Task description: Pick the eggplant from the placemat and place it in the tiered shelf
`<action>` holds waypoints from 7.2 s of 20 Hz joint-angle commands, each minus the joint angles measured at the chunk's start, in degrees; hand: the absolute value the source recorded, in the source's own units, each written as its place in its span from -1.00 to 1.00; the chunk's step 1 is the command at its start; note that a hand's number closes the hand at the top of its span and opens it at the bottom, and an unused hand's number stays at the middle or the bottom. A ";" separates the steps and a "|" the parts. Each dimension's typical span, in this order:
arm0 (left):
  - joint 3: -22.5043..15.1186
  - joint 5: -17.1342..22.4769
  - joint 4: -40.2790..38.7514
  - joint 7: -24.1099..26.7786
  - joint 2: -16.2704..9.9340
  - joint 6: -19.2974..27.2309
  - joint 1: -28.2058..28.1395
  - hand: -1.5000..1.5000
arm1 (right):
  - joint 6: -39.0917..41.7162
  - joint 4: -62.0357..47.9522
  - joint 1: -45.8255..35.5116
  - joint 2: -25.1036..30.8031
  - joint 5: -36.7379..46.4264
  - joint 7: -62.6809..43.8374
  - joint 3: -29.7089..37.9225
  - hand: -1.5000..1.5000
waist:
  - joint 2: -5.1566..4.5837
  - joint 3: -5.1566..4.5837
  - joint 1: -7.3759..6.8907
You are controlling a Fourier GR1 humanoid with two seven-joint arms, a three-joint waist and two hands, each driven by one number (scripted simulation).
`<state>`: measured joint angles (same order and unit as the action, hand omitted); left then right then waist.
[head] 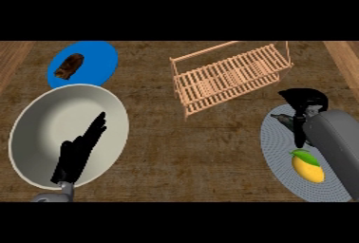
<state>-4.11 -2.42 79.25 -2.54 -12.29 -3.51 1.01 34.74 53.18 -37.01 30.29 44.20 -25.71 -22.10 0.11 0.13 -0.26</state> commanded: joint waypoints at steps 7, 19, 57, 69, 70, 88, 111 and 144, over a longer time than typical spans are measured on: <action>0.96 -2.00 -2.80 0.16 2.74 0.07 2.04 0.00 | 0.01 -4.20 0.30 -2.33 8.82 3.87 2.69 -1.00 | -0.16 -0.14 -0.05; 1.59 -4.30 -3.20 1.61 3.34 -0.93 -0.38 0.00 | -6.63 -12.75 1.49 -5.56 16.43 9.18 6.24 -1.00 | -0.18 -0.13 -0.09; 4.17 -3.10 2.19 -2.24 3.44 -1.57 -3.01 0.00 | -17.64 37.48 16.24 0.94 -5.36 20.83 30.18 1.00 | 1.07 -0.24 3.69; 4.94 -2.07 2.05 -4.38 1.94 -5.13 1.53 0.00 | -11.46 40.60 -1.51 1.58 -13.79 2.49 37.38 1.00 | -0.13 -0.16 -0.32; 4.72 -3.37 -1.54 -0.38 2.65 -4.23 1.90 0.00 | -11.98 38.63 -4.06 2.03 -12.37 1.47 36.54 1.00 | -0.18 -0.18 -0.29; 3.77 -5.53 -5.26 2.23 4.49 -3.41 3.93 0.00 | -26.47 -11.19 -34.16 -5.22 1.58 14.49 27.75 1.00 | -0.96 -0.21 -2.01; 3.55 -5.08 -2.50 0.60 4.43 -4.45 3.13 0.00 | -37.53 -29.62 -37.54 -14.88 -24.74 25.60 55.56 -1.00 | -1.47 -0.12 -2.55; 3.66 -4.81 1.46 -1.17 4.26 -5.46 0.28 0.00 | -19.53 -38.44 -14.04 24.35 -32.41 42.57 64.42 -1.00 | -0.98 0.07 -1.97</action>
